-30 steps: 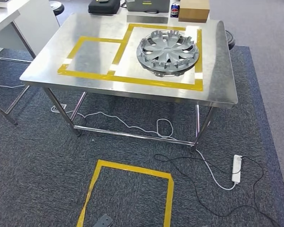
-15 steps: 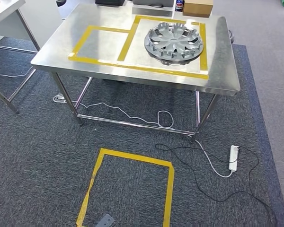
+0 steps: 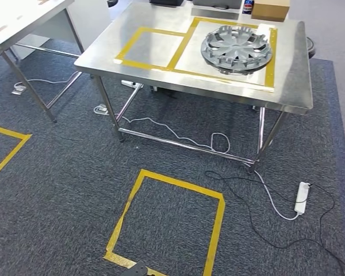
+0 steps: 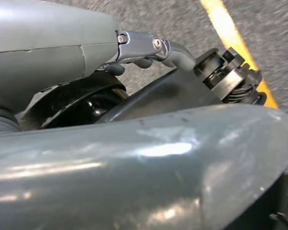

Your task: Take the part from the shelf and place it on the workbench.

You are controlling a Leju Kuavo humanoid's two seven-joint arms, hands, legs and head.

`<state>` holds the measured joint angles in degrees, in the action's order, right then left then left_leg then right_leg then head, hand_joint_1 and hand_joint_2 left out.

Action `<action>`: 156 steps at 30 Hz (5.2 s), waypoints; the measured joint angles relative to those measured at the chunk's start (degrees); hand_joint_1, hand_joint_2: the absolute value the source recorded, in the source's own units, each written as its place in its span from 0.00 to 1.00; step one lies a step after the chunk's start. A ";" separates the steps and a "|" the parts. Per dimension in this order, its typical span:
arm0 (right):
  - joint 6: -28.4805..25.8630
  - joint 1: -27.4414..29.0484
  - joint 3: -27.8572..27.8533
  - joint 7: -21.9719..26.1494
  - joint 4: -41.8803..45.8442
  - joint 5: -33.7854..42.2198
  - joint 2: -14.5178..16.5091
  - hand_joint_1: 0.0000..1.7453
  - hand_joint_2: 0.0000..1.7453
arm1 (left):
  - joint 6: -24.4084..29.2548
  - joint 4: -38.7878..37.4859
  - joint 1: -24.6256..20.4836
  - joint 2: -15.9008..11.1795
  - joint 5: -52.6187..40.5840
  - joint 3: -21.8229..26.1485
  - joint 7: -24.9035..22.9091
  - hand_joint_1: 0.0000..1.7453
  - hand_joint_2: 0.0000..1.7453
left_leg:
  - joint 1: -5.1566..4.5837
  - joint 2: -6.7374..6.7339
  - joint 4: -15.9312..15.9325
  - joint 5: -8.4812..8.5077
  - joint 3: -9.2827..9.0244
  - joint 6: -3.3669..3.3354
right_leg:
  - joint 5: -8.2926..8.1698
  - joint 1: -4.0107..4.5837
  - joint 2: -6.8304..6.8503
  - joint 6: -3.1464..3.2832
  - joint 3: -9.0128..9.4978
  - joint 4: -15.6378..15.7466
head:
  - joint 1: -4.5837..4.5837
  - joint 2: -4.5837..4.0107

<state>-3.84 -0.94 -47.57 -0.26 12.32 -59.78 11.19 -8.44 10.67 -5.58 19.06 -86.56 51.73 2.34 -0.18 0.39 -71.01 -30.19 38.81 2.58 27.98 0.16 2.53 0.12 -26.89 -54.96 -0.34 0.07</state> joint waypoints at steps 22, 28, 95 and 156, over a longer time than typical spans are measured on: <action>1.22 -1.17 2.52 -3.61 -0.23 -2.08 1.23 0.00 0.00 | 0.60 -0.09 1.06 0.16 -1.79 -5.43 0.18 0.00 0.00 | -0.16 6.05 14.53 5.36 -6.47 -2.38 | -1.05 0.03 -6.77 -1.23 -3.99 -2.89 | 0.26 0.00; -0.90 -0.83 2.53 -6.33 -0.23 -1.59 1.38 0.00 0.00 | 1.15 -0.08 1.20 -0.09 -1.93 -7.62 -0.72 0.00 0.00 | -0.36 1.01 2.35 -1.63 -0.44 -0.43 | -1.78 -0.32 -2.09 -0.27 -4.03 -2.06 | -0.54 0.00; -1.23 -2.91 0.23 -5.41 -0.50 -2.69 0.93 0.00 0.00 | -5.84 0.13 0.08 -1.79 2.75 -22.55 -1.39 0.00 0.00 | -0.65 -1.38 6.25 2.36 -3.88 -0.99 | -1.48 -0.36 1.45 -0.42 -4.91 -3.29 | -1.25 0.00; -2.04 -2.97 -0.93 -5.49 -0.75 -3.96 1.14 0.00 0.00 | -4.13 0.26 0.39 -1.67 -0.31 -23.11 -3.18 0.00 0.00 | -0.31 -0.98 4.87 1.91 -3.09 -1.21 | -1.09 -0.53 0.94 -0.53 -5.39 -4.15 | -1.92 0.00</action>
<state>-5.87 -3.91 -48.50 -5.75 11.56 -63.73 12.33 -12.57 10.93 -5.19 17.39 -86.87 28.63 -0.84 -0.48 -0.59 -66.14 -28.28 35.72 1.37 26.89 -0.37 3.47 -0.40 -32.28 -59.11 -2.26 0.07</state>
